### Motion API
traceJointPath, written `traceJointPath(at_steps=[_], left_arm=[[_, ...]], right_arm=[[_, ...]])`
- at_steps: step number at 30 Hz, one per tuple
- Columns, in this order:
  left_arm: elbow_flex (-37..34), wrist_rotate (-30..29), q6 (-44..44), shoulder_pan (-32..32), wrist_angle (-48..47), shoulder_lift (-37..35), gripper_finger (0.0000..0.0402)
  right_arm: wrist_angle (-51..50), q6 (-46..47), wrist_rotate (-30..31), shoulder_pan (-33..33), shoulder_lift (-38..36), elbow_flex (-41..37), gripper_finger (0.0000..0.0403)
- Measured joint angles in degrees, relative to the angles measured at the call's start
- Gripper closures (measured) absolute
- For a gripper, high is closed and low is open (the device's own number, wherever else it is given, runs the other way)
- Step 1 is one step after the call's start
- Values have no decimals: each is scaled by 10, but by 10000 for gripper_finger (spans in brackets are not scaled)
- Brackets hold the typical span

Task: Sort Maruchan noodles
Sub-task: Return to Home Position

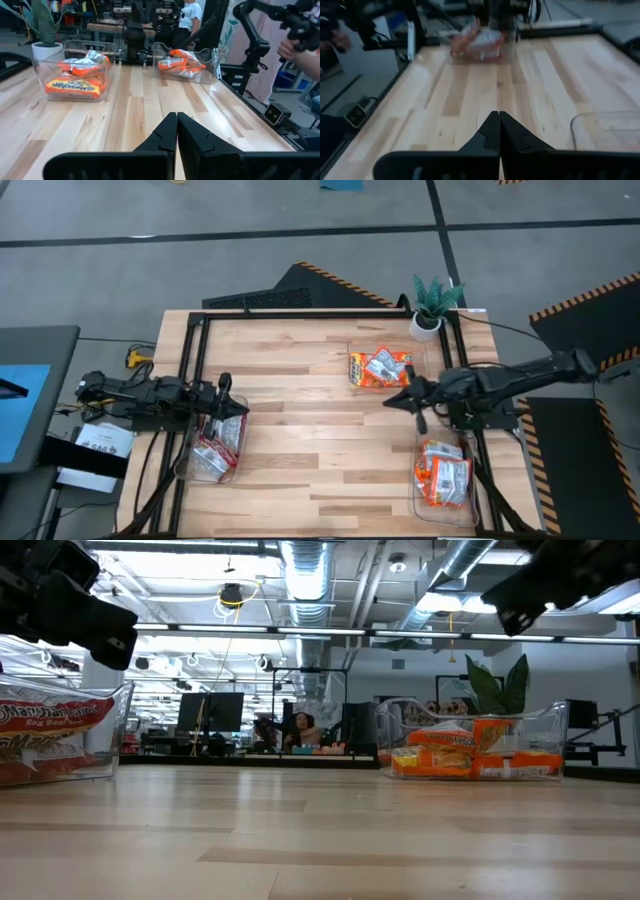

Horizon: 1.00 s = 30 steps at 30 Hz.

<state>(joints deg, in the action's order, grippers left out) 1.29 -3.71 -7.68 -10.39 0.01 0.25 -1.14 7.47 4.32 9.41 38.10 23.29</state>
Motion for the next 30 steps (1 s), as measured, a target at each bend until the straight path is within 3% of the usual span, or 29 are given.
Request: traceJointPath(at_steps=[6, 13, 20, 25, 30], left_arm=[[0, 0, 2, 0, 0, 0, 402], [0, 0, 1, 0, -1, 0, 402], [0, 1, 1, 0, -1, 0, 402], [0, 1, 1, 0, -1, 0, 402], [0, 1, 1, 0, -1, 0, 401]], right_arm=[[10, -9, 23, 32, -147, -60, 390], [56, -9, 51, 71, -253, -168, 390], [55, -50, 52, 86, -320, -228, 390], [47, -120, 53, 89, -330, -228, 390], [50, -173, 111, 86, -327, -228, 390]])
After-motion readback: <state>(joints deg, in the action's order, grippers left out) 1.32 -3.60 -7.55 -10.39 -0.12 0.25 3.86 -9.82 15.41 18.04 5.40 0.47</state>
